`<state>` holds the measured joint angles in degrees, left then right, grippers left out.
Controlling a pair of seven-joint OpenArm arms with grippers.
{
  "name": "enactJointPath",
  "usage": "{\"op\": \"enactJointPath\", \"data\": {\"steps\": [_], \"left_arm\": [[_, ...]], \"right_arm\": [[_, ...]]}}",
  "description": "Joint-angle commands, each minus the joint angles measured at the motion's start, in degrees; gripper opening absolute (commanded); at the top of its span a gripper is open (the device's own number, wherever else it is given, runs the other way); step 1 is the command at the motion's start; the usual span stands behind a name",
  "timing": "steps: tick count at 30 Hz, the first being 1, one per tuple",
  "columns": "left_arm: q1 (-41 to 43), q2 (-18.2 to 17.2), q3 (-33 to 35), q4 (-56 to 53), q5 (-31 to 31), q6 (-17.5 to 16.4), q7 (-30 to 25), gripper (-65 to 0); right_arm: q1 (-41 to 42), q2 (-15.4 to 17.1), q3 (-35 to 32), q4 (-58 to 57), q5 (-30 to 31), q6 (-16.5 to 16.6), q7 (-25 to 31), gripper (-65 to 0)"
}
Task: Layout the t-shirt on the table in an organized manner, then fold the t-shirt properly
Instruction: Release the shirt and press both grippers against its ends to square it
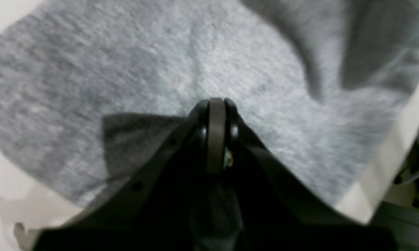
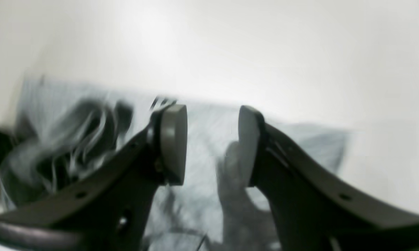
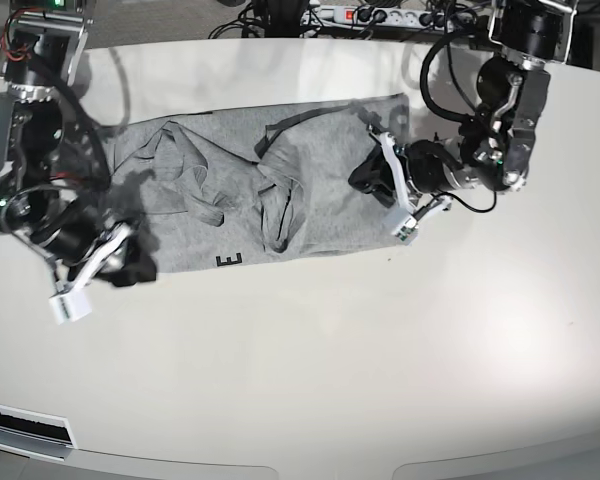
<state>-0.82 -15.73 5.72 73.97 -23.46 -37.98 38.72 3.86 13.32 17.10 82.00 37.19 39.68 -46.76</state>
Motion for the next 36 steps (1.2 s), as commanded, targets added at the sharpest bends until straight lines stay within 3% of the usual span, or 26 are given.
{"op": "enactJointPath", "data": {"steps": [1, 5, 9, 12, 14, 22, 31, 36], "left_arm": [[-0.7, -0.3, 0.9, -0.3, 0.8, 0.6, -1.1, -65.0], [-1.0, -0.4, 4.0, -3.3, 5.1, 3.7, -2.8, -65.0], [-1.0, -2.3, 4.2, -3.5, 7.1, 6.7, -2.7, -65.0], [-1.0, -5.6, 4.2, -3.5, 7.1, 8.5, -2.7, -65.0], [-1.1, -8.0, 4.2, -3.5, 6.9, 8.7, -2.7, -65.0], [-1.9, -14.9, 4.2, -3.5, 3.4, 7.5, -2.7, -65.0], [-2.1, -15.7, 4.2, -3.5, 2.8, 6.1, -2.6, -65.0], [-2.3, -15.7, 4.2, -3.5, -0.6, 6.0, -1.8, -65.0]], "right_arm": [[1.3, 0.7, 1.6, 0.9, 2.8, 0.3, 0.3, -38.1], [1.5, 0.7, 8.3, 0.9, 8.5, 0.3, -4.8, -38.1], [-0.2, 0.9, 13.8, 0.9, 9.2, 0.3, -10.8, -37.9], [-4.3, 1.0, 15.1, 0.9, 9.0, 0.3, -8.9, -29.0], [-7.0, 1.0, 15.1, 0.4, 8.9, 0.3, -7.4, -23.4], [-9.6, 0.0, 15.1, -6.3, 12.5, 0.3, -4.9, -23.0], [-5.1, -3.2, 14.8, -17.1, 19.9, 0.3, -11.1, -23.0], [-5.0, -3.3, 8.0, -17.3, 18.9, 0.3, -11.1, -23.0]]}}
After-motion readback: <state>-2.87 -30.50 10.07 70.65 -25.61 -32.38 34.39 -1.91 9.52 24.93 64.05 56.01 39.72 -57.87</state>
